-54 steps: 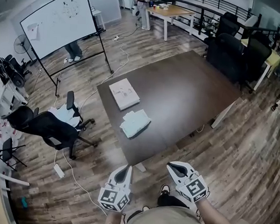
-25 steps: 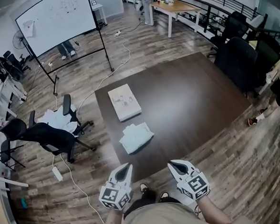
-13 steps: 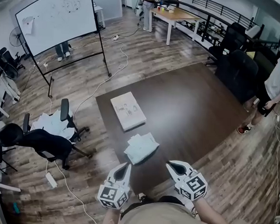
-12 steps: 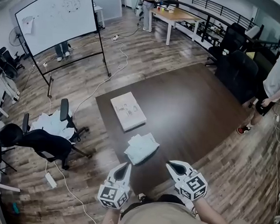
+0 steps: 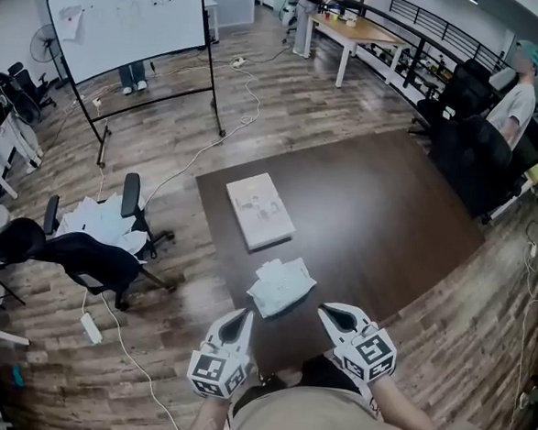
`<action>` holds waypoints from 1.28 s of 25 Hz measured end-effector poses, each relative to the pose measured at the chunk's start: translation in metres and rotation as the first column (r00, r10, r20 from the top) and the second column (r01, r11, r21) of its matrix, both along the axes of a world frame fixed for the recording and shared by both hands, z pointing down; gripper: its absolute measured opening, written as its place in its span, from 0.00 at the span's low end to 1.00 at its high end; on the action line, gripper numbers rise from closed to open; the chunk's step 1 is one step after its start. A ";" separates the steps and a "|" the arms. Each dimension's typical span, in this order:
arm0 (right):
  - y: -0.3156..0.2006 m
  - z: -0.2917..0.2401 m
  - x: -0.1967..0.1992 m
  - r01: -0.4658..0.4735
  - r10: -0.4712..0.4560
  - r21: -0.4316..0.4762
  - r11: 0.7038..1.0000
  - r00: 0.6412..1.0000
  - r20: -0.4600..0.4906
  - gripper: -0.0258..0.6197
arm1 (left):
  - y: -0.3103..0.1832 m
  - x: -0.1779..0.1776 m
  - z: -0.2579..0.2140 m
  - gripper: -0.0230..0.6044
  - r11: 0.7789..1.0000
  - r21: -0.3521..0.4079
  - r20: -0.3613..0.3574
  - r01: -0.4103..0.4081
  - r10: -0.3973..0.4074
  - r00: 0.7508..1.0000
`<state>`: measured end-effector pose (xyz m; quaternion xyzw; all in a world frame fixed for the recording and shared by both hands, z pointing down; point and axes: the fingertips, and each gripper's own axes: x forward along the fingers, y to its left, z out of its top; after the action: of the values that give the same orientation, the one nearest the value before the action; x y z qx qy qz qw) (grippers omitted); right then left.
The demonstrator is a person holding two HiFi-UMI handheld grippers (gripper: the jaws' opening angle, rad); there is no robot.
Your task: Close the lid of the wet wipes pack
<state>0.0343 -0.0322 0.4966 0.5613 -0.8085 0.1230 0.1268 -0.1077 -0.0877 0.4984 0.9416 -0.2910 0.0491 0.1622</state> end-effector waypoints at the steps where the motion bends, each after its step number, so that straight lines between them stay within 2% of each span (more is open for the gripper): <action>1: -0.004 0.002 -0.001 0.011 -0.011 -0.005 1.000 1.000 0.003 0.06 | -0.001 -0.001 0.001 0.05 1.000 -0.003 0.002 0.011 -0.011 1.000; 5: -0.019 0.007 -0.003 0.081 -0.080 -0.023 0.996 0.997 0.021 0.06 | -0.007 -0.007 0.004 0.05 0.996 -0.018 0.019 0.084 -0.084 0.996; 9: -0.035 0.017 0.011 0.152 -0.151 -0.046 0.987 0.988 0.028 0.06 | -0.010 -0.001 0.007 0.05 0.984 -0.034 0.041 0.178 -0.176 0.983; 18: -0.062 0.043 0.084 0.268 -0.263 -0.108 0.957 0.963 0.055 0.06 | -0.022 0.057 0.011 0.05 0.952 -0.030 0.093 0.304 -0.300 0.949; 25: -0.078 0.071 0.130 0.359 -0.357 -0.140 0.923 0.933 0.041 0.06 | -0.034 0.098 0.025 0.05 0.931 -0.043 0.147 0.362 -0.353 0.924; 32: -0.091 0.088 0.132 0.422 -0.409 -0.149 0.894 0.906 0.109 0.06 | -0.030 0.107 0.023 0.05 0.924 -0.041 0.185 0.381 -0.368 0.911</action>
<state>0.1661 -0.1228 0.5846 0.3577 -0.9005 0.1821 0.1671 -0.0009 -0.1179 0.5214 0.8536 -0.4769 0.1099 0.1783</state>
